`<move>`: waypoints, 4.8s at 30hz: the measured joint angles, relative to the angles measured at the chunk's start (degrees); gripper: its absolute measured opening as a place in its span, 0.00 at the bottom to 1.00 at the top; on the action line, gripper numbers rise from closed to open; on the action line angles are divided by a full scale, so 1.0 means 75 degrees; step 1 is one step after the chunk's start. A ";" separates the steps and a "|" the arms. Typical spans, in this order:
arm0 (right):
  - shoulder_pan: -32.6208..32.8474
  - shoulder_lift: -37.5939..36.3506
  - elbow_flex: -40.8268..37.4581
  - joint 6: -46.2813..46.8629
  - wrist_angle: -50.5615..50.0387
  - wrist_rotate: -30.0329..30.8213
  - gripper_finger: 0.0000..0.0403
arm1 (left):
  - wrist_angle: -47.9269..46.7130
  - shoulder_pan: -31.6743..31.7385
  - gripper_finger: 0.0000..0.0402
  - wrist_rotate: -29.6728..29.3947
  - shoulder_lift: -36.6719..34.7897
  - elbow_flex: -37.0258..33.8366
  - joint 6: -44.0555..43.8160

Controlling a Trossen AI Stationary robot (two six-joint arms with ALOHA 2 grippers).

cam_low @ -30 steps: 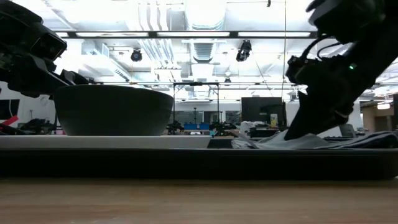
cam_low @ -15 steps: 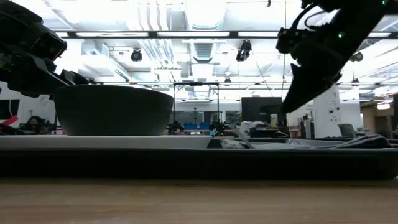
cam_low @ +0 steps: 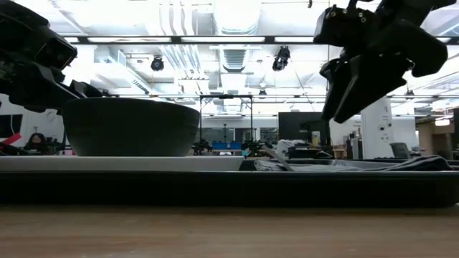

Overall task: Set up tray
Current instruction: Put the gray napkin on the black serving tray to the right of the white plate, then put the blue patterned fork on top of the gray napkin to the right of the white plate

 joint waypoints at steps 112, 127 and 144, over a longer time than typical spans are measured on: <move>-0.0717 -0.1670 -0.0472 0.2899 -0.2389 -0.0656 0.56 | 0.0000 -0.0002 0.25 0.0000 0.0063 0.0000 0.0000; -0.0717 -0.1670 -0.0548 0.3445 -0.2725 -0.0656 0.56 | 0.0000 -0.0002 0.25 0.0000 0.0064 0.0000 -0.0002; -0.0723 -0.1670 -0.1155 0.4555 -0.3102 -0.0488 0.56 | -0.0001 0.0000 0.25 0.0000 0.0064 0.0000 -0.0001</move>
